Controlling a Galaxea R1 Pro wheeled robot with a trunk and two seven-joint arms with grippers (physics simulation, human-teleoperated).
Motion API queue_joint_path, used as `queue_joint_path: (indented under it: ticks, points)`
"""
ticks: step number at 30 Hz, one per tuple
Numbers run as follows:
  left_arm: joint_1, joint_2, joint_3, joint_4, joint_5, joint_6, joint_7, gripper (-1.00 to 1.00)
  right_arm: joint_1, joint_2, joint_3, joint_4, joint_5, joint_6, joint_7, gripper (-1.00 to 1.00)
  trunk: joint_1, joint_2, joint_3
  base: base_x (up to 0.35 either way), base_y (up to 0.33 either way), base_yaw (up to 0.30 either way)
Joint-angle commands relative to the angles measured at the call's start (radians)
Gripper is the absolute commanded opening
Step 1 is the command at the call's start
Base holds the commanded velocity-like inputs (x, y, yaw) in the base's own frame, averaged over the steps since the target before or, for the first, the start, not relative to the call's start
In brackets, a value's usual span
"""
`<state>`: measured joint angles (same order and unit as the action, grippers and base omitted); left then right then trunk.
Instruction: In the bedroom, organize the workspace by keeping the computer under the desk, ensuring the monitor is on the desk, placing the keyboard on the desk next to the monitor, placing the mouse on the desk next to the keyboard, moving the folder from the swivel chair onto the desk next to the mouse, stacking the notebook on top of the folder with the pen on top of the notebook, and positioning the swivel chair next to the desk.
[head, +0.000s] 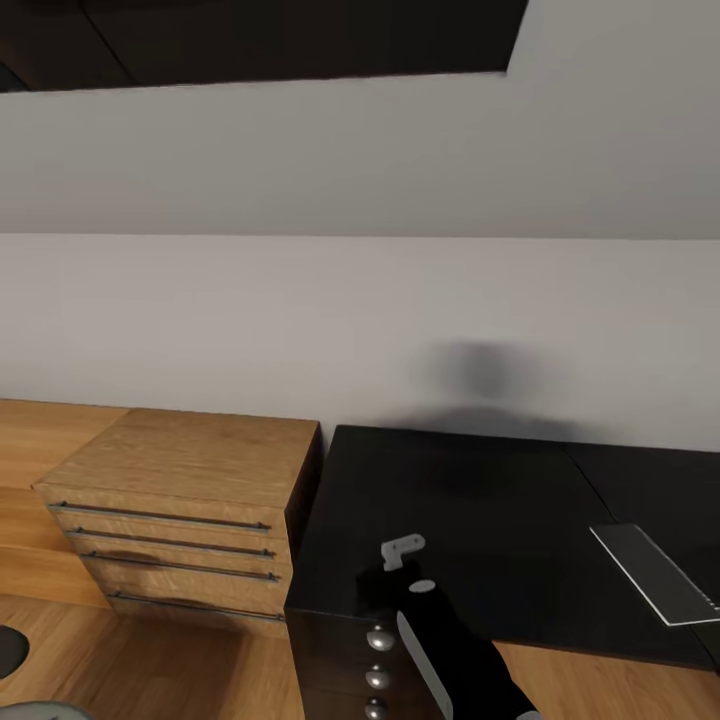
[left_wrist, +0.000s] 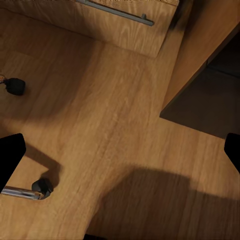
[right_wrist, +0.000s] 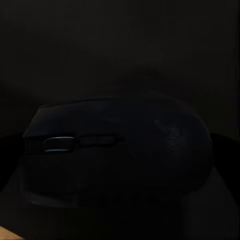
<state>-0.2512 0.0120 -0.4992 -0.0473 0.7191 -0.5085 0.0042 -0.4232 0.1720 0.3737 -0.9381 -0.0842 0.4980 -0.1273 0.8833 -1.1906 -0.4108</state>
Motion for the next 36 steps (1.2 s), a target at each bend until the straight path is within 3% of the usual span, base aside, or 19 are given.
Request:
queue_joint_path:
  ticks: [1,6,8,15,19,22,28,36]
  points:
    - [0.000,0.000,-0.008,0.000,0.009,-0.002,0.000,1.00,-0.001,0.000,0.003,-0.008,-0.009,0.009,-0.009,-1.00,-0.004,0.007,0.002,0.000,0.000,0.000]
    - [0.000,0.000,-0.008,0.000,0.008,-0.002,0.000,1.00,-0.001,-0.002,-0.004,-0.079,-0.009,0.126,-0.022,-1.00,-0.023,0.042,0.018,0.000,0.000,0.000]
    - [0.000,-0.001,-0.009,0.000,0.009,-0.002,0.000,1.00,-0.001,-0.002,-0.012,-0.115,-0.011,0.169,-0.066,-1.00,-0.031,0.056,0.024,0.000,0.000,0.000]
    - [0.000,-0.003,-0.010,0.000,0.009,-0.001,0.000,1.00,-0.001,-0.003,-0.040,-0.148,-0.016,0.199,-0.195,-1.00,-0.058,0.105,0.046,0.000,0.000,0.000]
    - [0.000,-0.004,-0.011,0.000,0.009,-0.001,0.000,1.00,-0.001,-0.005,-0.125,-0.168,-0.017,0.214,-0.228,-1.00,-0.073,0.133,0.059,0.000,0.000,0.000]
    - [0.000,-0.004,-0.010,0.000,0.010,-0.001,0.000,1.00,0.000,-0.006,-0.183,-0.250,-0.017,0.257,-0.238,-1.00,-0.084,0.154,0.068,0.000,0.000,0.000]
    - [0.000,-0.006,-0.012,0.000,0.008,-0.001,0.000,1.00,0.000,-0.006,-0.202,-0.300,-0.011,0.284,-0.244,-1.00,-0.107,0.196,0.087,0.000,0.000,-0.042]
    - [0.000,-0.007,-0.014,0.000,0.008,0.000,0.000,1.00,0.000,-0.006,-0.203,-0.318,-0.009,0.287,-0.246,-1.00,-0.107,0.196,0.087,0.000,0.000,-0.127]
